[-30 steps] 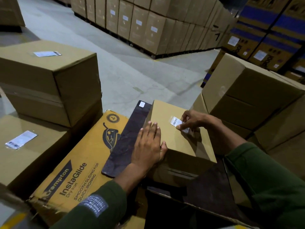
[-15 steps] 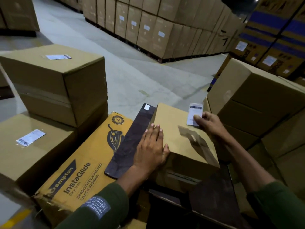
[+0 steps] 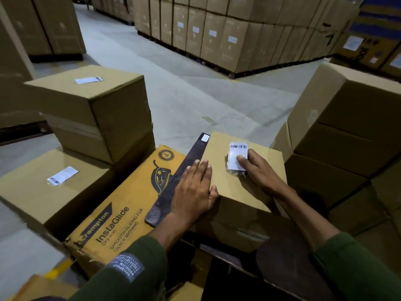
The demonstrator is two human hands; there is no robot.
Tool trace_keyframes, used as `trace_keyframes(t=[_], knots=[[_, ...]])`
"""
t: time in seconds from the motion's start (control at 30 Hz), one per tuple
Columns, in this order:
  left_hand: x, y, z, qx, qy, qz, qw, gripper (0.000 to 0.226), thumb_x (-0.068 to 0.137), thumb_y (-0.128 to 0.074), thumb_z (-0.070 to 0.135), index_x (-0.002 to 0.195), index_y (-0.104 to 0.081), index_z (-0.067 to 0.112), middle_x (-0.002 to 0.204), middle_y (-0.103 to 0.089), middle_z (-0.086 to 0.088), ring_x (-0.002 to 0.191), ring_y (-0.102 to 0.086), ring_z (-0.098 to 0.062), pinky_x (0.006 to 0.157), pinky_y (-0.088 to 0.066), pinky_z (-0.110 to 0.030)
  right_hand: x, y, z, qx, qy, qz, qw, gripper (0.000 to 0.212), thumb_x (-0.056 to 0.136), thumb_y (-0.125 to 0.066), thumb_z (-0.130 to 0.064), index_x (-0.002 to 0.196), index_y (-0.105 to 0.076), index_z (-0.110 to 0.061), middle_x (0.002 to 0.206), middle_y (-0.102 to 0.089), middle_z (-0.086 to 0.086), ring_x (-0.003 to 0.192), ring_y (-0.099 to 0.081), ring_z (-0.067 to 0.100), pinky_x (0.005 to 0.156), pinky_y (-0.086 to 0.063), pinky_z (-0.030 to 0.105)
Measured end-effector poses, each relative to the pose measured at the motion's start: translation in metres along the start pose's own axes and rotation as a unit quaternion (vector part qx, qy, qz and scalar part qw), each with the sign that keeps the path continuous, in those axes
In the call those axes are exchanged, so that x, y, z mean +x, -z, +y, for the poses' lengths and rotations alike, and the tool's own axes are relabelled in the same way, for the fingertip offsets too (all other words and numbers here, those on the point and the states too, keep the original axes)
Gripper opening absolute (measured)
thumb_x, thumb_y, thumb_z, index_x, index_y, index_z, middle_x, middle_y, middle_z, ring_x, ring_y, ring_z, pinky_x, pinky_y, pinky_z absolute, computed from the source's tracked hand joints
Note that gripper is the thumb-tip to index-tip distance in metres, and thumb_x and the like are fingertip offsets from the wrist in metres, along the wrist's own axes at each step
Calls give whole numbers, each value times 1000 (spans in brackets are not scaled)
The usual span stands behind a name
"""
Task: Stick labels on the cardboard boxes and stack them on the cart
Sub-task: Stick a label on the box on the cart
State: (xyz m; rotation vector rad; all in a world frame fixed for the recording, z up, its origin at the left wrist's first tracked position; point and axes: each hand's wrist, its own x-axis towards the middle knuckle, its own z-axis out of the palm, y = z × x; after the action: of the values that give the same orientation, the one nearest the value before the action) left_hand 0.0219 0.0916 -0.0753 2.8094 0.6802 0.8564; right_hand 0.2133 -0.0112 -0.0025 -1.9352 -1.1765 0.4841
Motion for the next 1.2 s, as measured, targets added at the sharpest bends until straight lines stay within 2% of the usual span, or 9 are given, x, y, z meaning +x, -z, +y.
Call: trace_keyframes(t=[0.13, 0.23, 0.4, 0.53, 0.6, 0.7, 0.83, 0.97, 1.2], knots=[[0, 2, 2, 4, 3, -1, 1000, 57, 93, -38, 32, 136, -53, -1, 143, -50, -21, 136, -45, -35, 110, -40, -51, -37, 20, 18, 4, 7, -44, 999, 37, 98, -50, -49, 113, -59, -16, 105, -70, -1, 93, -67, 15, 81, -52, 38], [0, 2, 2, -4, 4, 3, 1000, 55, 93, -38, 30, 135, -55, -2, 142, -52, -21, 133, -48, -37, 106, -44, -52, -34, 33, 30, 23, -19, -1, 1000, 27, 100, -51, -38, 110, -60, -14, 104, -70, 1, 95, -67, 21, 84, -52, 43], [1, 0, -1, 9, -8, -7, 1000, 55, 96, -36, 31, 137, -53, -2, 145, -49, -20, 132, -49, -37, 103, -47, -53, 11, 18, 20, 3, -26, 47, 999, 22, 101, -50, -36, 103, -59, -16, 100, -68, 1, 94, -64, 25, 79, -48, 38], [-1, 2, 0, 16, 5, -11, 1000, 55, 97, -34, 32, 139, -51, 1, 148, -47, -18, 131, -51, -34, 102, -47, -52, 19, 1, 6, 0, -8, 12, 1000, 29, 98, -49, -41, 93, -54, -13, 93, -66, 1, 89, -62, 27, 79, -48, 44], [-1, 3, 2, 17, 6, -10, 1000, 55, 97, -34, 32, 139, -51, 1, 147, -47, -17, 130, -51, -33, 103, -47, -51, 5, 4, 9, -2, 6, -16, 1000, 33, 97, -48, -46, 94, -53, -13, 93, -67, 2, 88, -62, 26, 78, -48, 46], [-2, 3, 3, 13, 4, -4, 1000, 54, 97, -34, 31, 138, -52, 0, 147, -48, -17, 129, -52, -32, 103, -47, -50, -19, 22, 26, -11, 25, -40, 999, 28, 99, -50, -45, 98, -58, -18, 95, -68, 0, 87, -63, 20, 78, -48, 44], [-2, 4, 5, 21, -2, 7, 1000, 52, 96, -36, 28, 134, -56, -1, 144, -51, -18, 124, -56, -33, 99, -50, -46, -18, 41, 40, 9, -7, 2, 1000, 22, 101, -52, -36, 98, -59, -15, 95, -69, 3, 85, -64, 22, 75, -49, 43], [-2, 6, 7, 36, -6, 0, 999, 52, 98, -35, 29, 136, -54, 0, 145, -50, -17, 123, -57, -32, 94, -53, -43, 15, 27, 20, 15, -24, 42, 999, 27, 97, -51, -38, 89, -55, -13, 90, -66, 5, 86, -61, 29, 73, -47, 42], [-4, 7, 9, 47, -3, 3, 999, 52, 98, -34, 29, 136, -54, 0, 147, -48, -15, 116, -59, -32, 86, -55, -42, -10, 15, 13, -12, 38, -38, 998, 29, 101, -49, -36, 92, -52, -9, 91, -65, 6, 85, -60, 27, 74, -45, 42]])
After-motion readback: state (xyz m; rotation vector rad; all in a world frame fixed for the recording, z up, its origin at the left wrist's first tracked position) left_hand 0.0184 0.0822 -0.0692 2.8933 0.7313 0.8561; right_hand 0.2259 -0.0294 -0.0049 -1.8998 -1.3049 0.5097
